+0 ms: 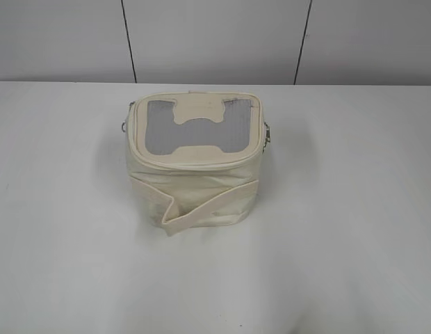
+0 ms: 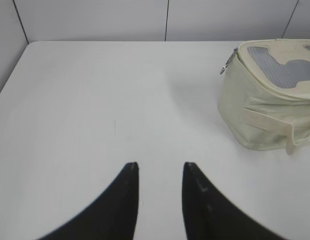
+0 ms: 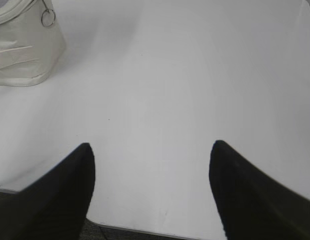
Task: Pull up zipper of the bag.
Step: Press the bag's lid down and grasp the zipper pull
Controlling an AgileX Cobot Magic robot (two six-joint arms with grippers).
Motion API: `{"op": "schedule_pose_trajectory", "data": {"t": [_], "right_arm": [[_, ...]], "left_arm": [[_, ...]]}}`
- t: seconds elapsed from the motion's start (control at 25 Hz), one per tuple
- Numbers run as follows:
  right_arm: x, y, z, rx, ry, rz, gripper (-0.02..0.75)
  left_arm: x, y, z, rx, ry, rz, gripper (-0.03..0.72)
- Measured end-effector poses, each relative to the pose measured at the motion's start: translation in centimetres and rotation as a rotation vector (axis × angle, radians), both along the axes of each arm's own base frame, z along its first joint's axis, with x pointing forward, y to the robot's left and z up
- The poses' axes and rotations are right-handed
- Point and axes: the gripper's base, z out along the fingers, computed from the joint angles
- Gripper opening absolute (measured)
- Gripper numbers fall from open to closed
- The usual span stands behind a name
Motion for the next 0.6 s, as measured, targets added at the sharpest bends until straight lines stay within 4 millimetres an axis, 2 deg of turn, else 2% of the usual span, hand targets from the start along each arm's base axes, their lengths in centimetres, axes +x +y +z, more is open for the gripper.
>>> {"op": "schedule_pose_trajectory", "data": {"t": [0.6], "right_arm": [[-0.01,0.09,0.01,0.01,0.001,0.007,0.56]], "left_arm": [[0.0,0.0,0.0,0.0,0.0,0.0,0.241]]}}
